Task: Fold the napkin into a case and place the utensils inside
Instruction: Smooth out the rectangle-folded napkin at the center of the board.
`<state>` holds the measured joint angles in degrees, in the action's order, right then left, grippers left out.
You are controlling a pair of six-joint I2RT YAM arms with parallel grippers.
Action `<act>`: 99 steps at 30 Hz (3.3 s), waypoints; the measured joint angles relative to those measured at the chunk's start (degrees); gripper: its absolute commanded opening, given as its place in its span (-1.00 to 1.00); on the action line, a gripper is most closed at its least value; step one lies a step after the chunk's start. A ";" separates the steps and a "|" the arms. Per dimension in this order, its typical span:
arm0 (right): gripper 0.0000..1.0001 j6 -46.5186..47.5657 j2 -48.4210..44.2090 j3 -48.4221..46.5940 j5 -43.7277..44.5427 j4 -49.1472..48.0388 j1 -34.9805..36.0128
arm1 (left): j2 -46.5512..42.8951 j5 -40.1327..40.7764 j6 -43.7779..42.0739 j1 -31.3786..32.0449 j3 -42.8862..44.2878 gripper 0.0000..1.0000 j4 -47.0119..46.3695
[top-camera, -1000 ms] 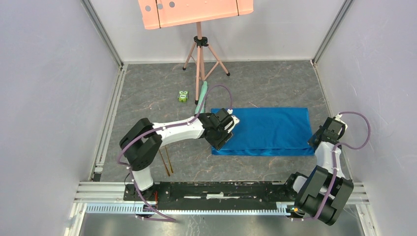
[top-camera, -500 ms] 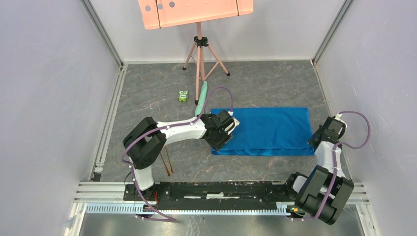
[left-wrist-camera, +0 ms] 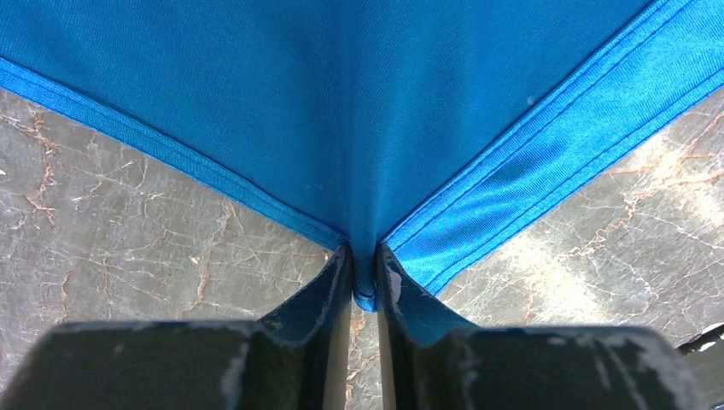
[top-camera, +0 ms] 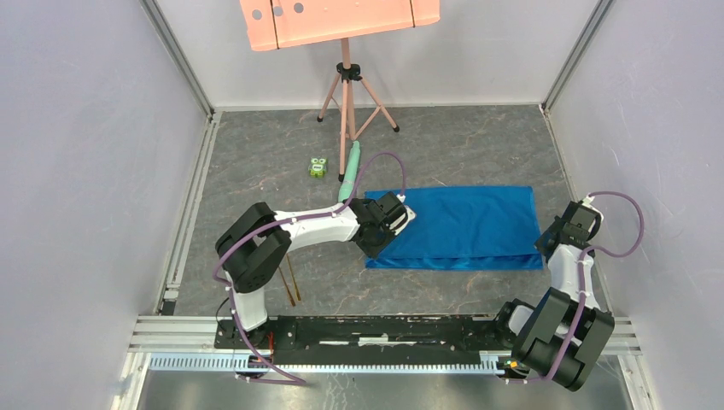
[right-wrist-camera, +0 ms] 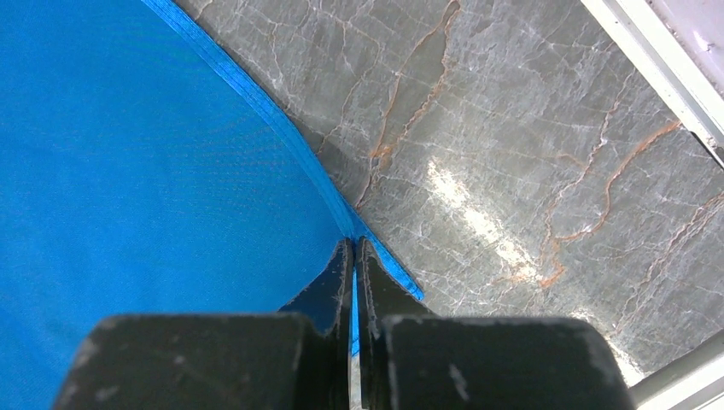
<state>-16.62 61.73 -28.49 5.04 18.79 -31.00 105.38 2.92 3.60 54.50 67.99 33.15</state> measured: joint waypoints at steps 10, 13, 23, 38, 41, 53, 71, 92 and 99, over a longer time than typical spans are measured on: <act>-0.99 -0.07 -2.40 -1.53 0.72 2.82 0.70 | -2.29 -0.04 -0.17 0.00 1.01 -0.46 2.69; -0.99 -0.07 -2.95 -1.95 1.25 3.30 0.94 | -3.13 -0.02 -0.17 0.00 1.03 -0.43 3.26; -0.99 -0.07 -3.13 -2.45 1.70 4.59 1.03 | -5.22 -0.26 -0.15 0.00 1.03 -0.71 3.87; -1.00 -1.14 -5.77 -1.07 4.17 8.13 1.29 | -6.34 -5.14 0.02 0.02 -0.44 -0.66 5.51; -1.00 -1.33 -4.61 -0.31 4.07 7.52 1.29 | -6.34 -5.16 0.90 0.02 -0.70 -0.65 5.55; -1.00 -1.62 -2.99 1.16 4.94 7.02 1.29 | -5.51 -6.29 1.36 0.02 -1.36 -0.69 5.40; -0.99 -2.27 -5.18 1.09 5.60 9.11 1.29 | -6.25 -7.48 2.69 0.11 -4.72 -0.63 4.48; 0.71 1.16 -9.25 -5.46 3.98 9.35 6.62 | -18.49 -7.72 6.47 -1.55 -4.02 0.43 8.22; 0.78 3.04 10.88 -14.88 -14.27 -4.00 13.49 | -11.23 -7.52 12.37 -6.78 2.93 0.39 -1.53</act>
<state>-13.58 72.62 -43.38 -9.23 14.79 -17.52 94.15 -4.60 15.97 47.72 70.91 31.62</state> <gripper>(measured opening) 0.897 0.707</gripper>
